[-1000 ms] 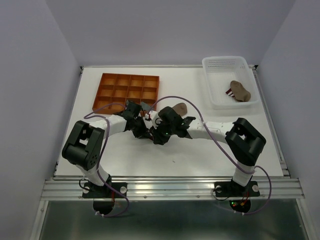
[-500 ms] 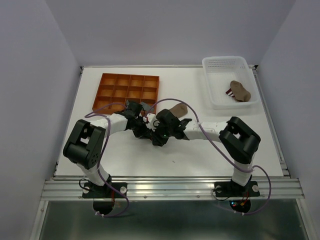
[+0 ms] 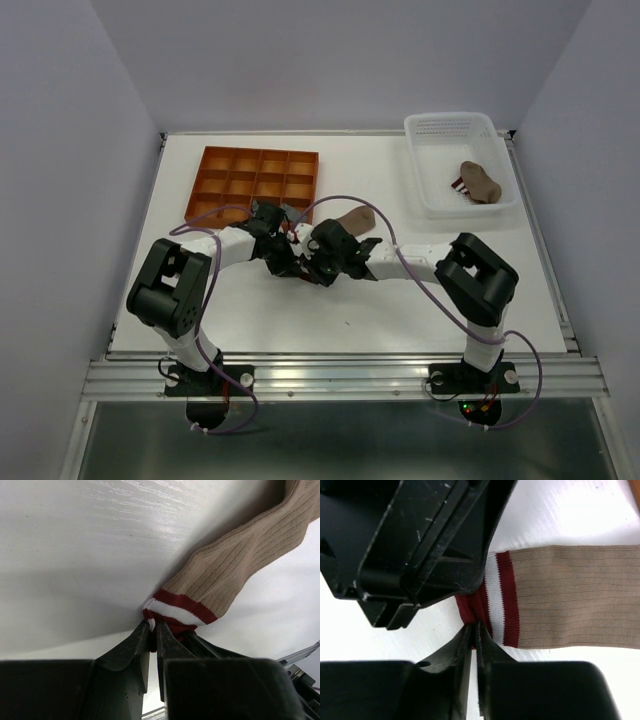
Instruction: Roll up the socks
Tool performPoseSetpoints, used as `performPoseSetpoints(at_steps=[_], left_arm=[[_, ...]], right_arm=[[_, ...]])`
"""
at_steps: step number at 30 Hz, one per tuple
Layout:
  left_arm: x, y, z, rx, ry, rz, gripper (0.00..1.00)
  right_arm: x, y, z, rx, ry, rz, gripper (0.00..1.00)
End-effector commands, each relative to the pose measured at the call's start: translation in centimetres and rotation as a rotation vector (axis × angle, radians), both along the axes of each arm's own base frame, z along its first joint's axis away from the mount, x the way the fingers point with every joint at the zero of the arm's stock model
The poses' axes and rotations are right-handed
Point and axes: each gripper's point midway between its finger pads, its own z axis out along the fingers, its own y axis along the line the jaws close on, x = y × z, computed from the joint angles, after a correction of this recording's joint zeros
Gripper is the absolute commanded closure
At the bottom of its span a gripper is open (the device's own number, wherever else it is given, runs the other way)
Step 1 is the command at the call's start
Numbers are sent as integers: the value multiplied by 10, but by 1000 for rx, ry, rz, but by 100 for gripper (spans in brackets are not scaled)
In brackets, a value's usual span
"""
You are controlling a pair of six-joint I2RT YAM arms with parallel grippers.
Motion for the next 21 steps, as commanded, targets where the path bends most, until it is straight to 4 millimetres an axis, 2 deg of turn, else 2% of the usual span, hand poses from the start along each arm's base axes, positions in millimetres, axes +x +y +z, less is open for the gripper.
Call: performPoseSetpoints(at_steps=[1, 4, 7, 10, 11, 13, 14, 16, 21], left_arm=[[5, -5, 18, -10, -31, -13, 95], [6, -3, 24, -9, -52, -13, 83], [8, 0, 32, -4, -89, -4, 63], [6, 9, 36, 25, -120, 22, 49], [3, 13, 34, 34, -120, 30, 47], [5, 15, 43, 26, -169, 50, 43], [4, 17, 45, 25, -179, 58, 41], [4, 23, 50, 28, -214, 88, 39], [-3, 36, 51, 46, -244, 150, 37]], right_arm=[[17, 12, 4, 16, -52, -51, 92], [11, 14, -3, 12, 0, -53, 99], [1, 18, -9, 10, 84, -54, 99], [-7, 19, -7, 18, 160, -58, 99], [-10, 17, -5, 7, 183, -63, 99], [-3, 16, 5, 44, 224, -95, 99], [-13, 21, 9, 73, 271, -63, 99], [-14, 19, 13, 105, 330, -69, 99], [-27, 22, 3, 134, 482, -66, 99]])
